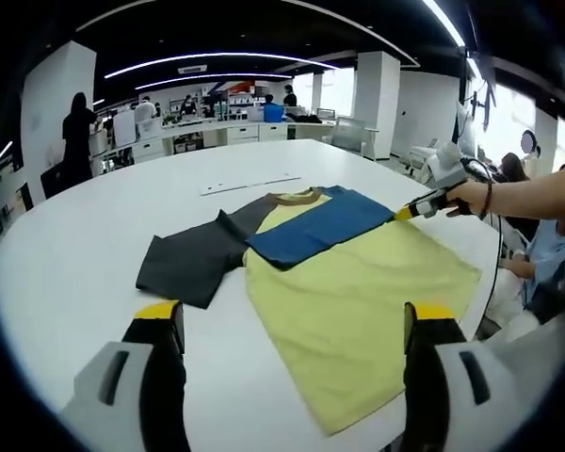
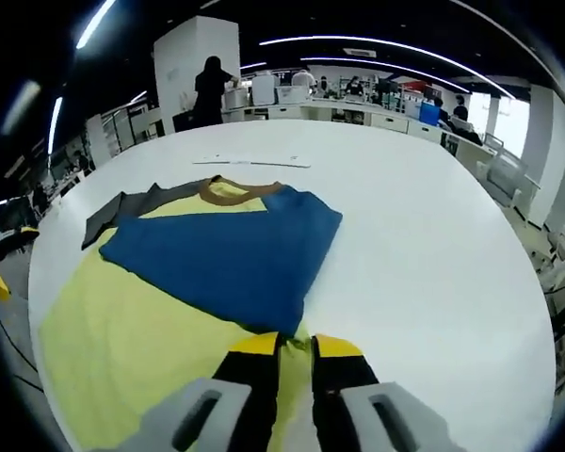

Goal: Fold the garment on the visible template until the final outline fits inside the template.

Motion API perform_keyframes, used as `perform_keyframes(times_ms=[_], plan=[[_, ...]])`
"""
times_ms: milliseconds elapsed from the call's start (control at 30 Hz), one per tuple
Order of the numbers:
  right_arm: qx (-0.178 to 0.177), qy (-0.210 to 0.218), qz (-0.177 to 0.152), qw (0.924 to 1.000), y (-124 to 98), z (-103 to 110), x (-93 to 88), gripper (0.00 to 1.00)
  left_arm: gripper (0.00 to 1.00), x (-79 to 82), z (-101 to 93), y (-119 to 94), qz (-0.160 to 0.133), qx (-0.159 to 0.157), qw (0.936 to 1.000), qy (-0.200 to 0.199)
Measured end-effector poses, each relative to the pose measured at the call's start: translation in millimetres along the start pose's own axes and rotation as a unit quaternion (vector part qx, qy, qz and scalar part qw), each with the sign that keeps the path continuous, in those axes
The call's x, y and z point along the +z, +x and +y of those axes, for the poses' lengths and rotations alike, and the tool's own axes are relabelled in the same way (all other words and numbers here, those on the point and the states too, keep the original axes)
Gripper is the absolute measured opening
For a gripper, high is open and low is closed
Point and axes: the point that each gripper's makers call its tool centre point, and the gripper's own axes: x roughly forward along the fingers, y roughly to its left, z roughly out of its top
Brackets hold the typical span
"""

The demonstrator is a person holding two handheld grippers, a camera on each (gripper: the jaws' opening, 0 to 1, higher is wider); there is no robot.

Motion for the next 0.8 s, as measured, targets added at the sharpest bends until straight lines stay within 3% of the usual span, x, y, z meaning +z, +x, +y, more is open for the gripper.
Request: perform_keyframes(times_ms=[267,633,800], plan=[[-0.007,0.017,-0.006,0.9998,-2,-3,-3.3,0.00,0.94,-1.1,2.7,-2,0.001,0.005,1.0000,0.000],[-0.014,0.005,-0.004,0.9999,-1,-9,-2.8,0.00,0.89,1.1,5.4,-3,-0.002,0.009,1.0000,0.002],[-0.012,0.027,0.004,0.9996,-3,-12,-3.5,0.00,0.85,3.3,12.5,-2,-0.008,0.019,0.9996,0.017]])
